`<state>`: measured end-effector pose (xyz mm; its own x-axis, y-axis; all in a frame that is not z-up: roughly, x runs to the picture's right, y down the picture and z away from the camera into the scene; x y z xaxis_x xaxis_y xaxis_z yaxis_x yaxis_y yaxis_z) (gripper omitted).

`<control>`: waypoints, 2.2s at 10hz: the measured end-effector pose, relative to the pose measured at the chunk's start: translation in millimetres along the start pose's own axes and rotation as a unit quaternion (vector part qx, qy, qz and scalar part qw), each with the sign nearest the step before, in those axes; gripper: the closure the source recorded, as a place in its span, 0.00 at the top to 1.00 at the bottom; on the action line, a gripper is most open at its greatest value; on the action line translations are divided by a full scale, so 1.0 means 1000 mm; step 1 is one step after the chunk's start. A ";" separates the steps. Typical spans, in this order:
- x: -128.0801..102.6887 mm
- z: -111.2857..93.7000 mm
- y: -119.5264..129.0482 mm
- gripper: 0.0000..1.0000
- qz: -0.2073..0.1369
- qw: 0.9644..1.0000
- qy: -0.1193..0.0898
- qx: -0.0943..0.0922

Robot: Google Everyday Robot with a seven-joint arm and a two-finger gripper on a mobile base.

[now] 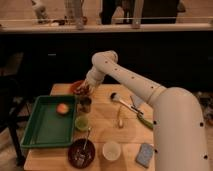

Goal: Place grapes in metal cup

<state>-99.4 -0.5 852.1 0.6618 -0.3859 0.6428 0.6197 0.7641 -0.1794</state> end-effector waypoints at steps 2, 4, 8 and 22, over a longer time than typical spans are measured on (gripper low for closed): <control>-0.011 0.007 0.003 0.00 -0.015 1.000 -0.008 -0.015; -0.014 0.010 0.009 0.00 -0.018 0.999 -0.013 -0.023; -0.023 0.020 0.015 0.00 -0.022 0.999 -0.024 -0.034; -0.021 0.030 0.028 0.38 -0.011 0.999 -0.030 -0.043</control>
<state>-108.9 44.2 856.0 0.6228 -0.3681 0.6903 0.6692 0.7077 -0.2264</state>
